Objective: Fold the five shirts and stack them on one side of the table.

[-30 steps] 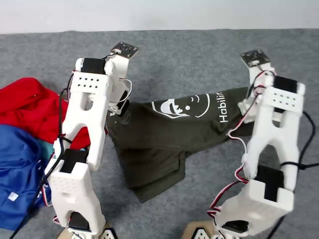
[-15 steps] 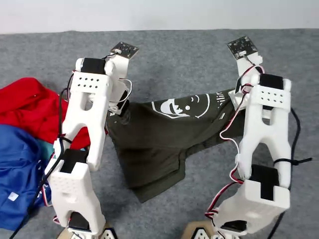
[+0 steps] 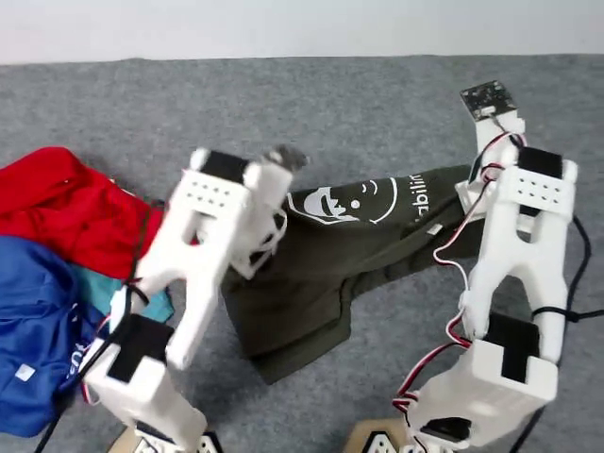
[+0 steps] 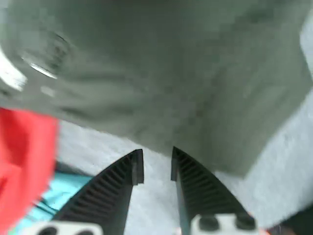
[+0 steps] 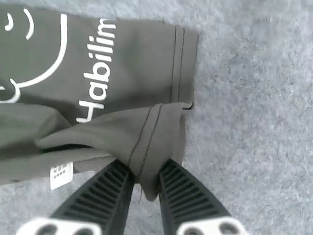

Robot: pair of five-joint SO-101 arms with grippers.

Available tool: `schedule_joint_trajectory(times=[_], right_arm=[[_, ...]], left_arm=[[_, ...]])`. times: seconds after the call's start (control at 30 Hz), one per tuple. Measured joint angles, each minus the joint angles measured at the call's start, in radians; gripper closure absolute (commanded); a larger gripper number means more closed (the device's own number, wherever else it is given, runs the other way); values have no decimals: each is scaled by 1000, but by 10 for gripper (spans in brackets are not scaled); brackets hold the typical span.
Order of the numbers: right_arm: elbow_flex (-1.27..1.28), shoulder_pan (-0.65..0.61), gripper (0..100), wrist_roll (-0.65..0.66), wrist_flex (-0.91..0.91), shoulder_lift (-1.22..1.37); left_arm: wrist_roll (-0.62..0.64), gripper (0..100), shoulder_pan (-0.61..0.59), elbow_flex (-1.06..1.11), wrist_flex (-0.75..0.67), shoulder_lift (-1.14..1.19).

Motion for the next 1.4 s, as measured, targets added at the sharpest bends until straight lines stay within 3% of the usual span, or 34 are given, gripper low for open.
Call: schedule_joint_trajectory(times=[0.23, 0.7, 1.03, 1.2, 1.4], right_arm=[[0, 6, 988, 11, 3, 21], [0, 6, 988, 11, 3, 23], [0, 6, 988, 11, 3, 23], [0, 6, 988, 11, 3, 23], [0, 6, 988, 11, 3, 23]], left_arm=[[0, 814, 51, 253, 0, -32], [-5, 776, 49, 272, -72, -34], [8, 777, -126, 235, -173, -34], [8, 776, -127, 235, -173, -34], [8, 778, -35, 301, -137, 3]])
